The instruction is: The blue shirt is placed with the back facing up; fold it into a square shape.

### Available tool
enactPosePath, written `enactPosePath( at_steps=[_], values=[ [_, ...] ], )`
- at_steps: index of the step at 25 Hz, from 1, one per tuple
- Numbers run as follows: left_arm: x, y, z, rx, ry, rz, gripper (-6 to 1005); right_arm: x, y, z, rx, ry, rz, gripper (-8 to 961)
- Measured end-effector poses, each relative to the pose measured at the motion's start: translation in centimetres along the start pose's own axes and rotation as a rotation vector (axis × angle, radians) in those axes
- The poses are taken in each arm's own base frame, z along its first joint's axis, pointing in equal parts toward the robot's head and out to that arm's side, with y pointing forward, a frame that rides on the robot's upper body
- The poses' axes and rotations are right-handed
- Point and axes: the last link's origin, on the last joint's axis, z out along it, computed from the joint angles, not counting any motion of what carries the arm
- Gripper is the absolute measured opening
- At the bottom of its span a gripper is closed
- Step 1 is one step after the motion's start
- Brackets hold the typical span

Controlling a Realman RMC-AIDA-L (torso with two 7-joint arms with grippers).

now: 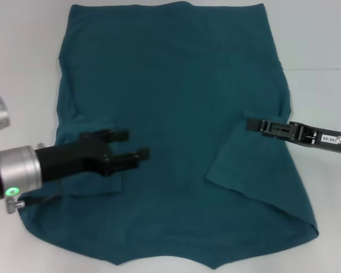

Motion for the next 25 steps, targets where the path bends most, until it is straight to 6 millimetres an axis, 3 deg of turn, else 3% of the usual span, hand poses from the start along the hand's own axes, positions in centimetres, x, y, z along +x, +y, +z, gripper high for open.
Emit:
enactPosePath(
  at_steps=[8, 16, 25],
  values=[
    [-1.5, -2.3, -4.2, 0.184, -0.033, -0.102, 778, 0.5, 0.1, 0.6, -0.007, 0.004, 0.021, 920],
    [-3.6, -3.1, -8.8, 0.324, -0.021, -0.223, 776, 0.4, 0.0, 0.5, -0.006, -0.012, 0.035, 918],
    [-5.4, -2.8, -10.8, 0.373, -0.068, -0.293, 774, 0.1, -0.1, 0.3, -0.001, -0.016, 0.033, 918]
  ],
)
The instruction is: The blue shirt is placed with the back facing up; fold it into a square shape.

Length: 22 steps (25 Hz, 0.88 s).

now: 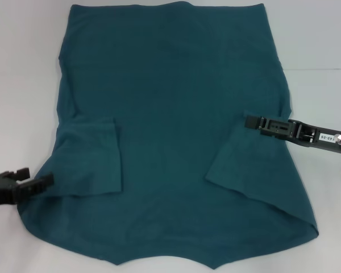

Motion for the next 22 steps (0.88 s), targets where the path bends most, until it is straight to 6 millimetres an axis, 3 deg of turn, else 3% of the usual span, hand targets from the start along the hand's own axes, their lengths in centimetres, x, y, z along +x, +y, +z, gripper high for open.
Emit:
enactPosePath(
  at_steps=[22],
  values=[
    [-2.1, -0.5, -0.7, 0.034, -0.097, -0.008, 768, 0.0, -0.1, 0.0, 0.005, -0.002, 0.004, 916]
  ],
)
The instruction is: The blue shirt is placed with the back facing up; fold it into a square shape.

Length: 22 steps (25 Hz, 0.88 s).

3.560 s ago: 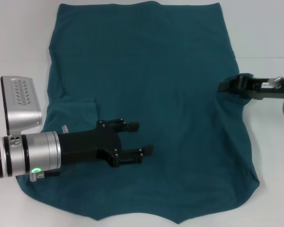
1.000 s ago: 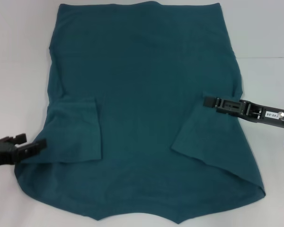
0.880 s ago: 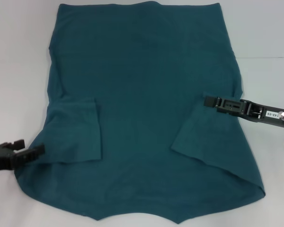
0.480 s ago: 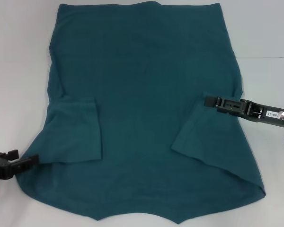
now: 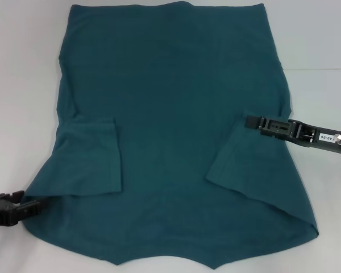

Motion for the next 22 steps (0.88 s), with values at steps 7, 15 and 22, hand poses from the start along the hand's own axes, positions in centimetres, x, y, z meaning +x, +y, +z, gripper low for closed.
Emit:
enactPosePath(
  at_steps=[7, 15, 22],
  values=[
    [-0.16, 0.08, -0.05, -0.005, -0.005, -0.001, 769, 0.03, 0.02, 0.05, 0.000, 0.000, 0.001, 916],
    [0.40, -0.12, -0.17, 0.005, 0.002, 0.018, 768, 0.03, 0.02, 0.04, 0.000, 0.000, 0.001, 916],
    [0.63, -0.39, -0.41, 0.022, 0.005, 0.025, 768, 0.00, -0.04, 0.04, 0.004, -0.002, 0.001, 916]
  ],
)
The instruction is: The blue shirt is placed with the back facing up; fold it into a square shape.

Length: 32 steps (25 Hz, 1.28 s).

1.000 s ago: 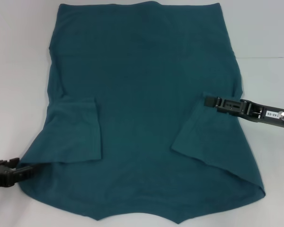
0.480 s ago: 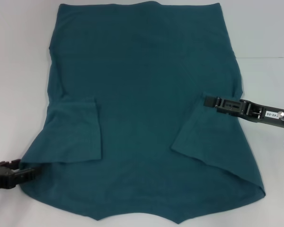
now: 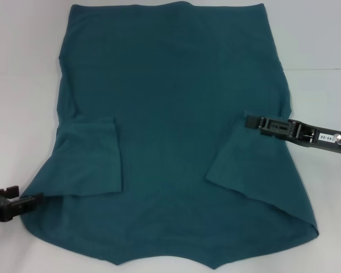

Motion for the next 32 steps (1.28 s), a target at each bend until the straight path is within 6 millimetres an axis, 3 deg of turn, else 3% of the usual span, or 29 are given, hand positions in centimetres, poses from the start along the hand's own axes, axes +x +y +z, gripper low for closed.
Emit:
enactPosePath(
  at_steps=[32],
  values=[
    [0.9, 1.8, 1.4, -0.108, -0.055, 0.056, 768, -0.2, -0.2, 0.0, 0.015, -0.007, -0.002, 915]
  ],
)
